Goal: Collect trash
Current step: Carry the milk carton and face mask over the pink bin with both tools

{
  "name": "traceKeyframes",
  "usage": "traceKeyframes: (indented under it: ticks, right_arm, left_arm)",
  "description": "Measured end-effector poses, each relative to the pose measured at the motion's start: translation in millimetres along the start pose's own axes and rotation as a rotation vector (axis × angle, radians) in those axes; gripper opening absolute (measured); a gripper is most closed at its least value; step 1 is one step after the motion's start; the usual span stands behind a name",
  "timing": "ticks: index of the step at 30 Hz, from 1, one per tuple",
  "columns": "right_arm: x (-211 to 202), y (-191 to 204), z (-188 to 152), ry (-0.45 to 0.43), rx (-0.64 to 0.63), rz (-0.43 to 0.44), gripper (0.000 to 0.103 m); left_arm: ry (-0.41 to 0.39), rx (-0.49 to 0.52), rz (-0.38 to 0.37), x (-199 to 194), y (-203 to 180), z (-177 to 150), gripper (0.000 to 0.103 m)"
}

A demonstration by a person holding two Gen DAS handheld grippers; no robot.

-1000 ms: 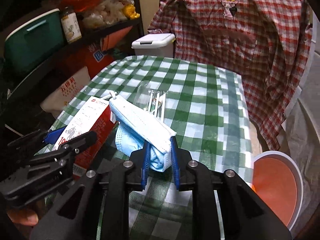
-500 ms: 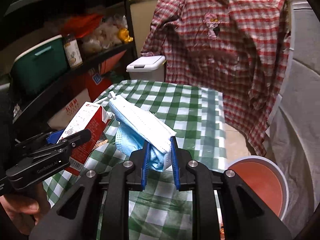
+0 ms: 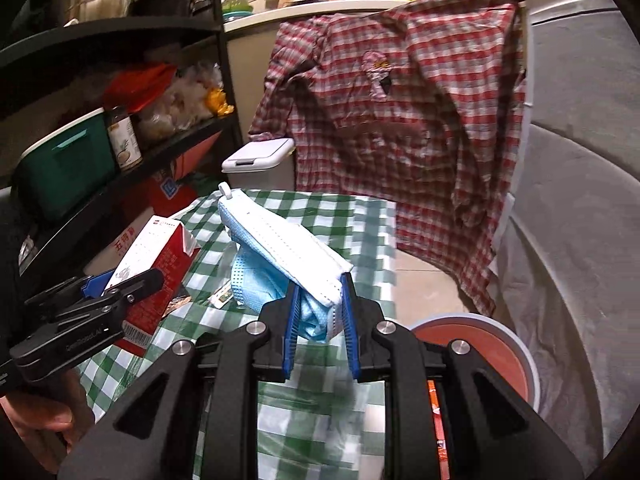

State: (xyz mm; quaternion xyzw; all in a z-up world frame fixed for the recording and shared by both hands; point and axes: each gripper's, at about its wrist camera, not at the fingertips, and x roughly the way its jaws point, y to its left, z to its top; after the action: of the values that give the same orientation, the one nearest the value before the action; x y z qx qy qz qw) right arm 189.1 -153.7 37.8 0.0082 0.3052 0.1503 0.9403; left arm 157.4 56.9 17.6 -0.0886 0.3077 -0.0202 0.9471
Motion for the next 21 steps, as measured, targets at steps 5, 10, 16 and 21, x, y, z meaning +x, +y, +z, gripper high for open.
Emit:
traceKeyframes:
  ticks: [5, 10, 16, 21]
  right_arm:
    - [-10.2, -13.7, 0.4, -0.02, 0.014, -0.04, 0.02]
    - [-19.1, -25.5, 0.8, -0.035, 0.022, -0.069, 0.02]
    - [-28.6, -41.4, 0.9, -0.045, 0.046, -0.095, 0.02]
    - [-35.6, -53.6, 1.4, -0.053, 0.069, -0.114, 0.02]
  left_arm:
    - [-0.009, 0.019, -0.024, -2.9, -17.0, 1.3, 0.049]
    - [-0.01, 0.031, -0.043, -2.7, -30.7, 2.2, 0.049]
    - [-0.012, 0.046, -0.066, -1.8, -46.6, 3.2, 0.049]
    - [-0.01, 0.052, -0.089, 0.3, -61.8, 4.1, 0.049]
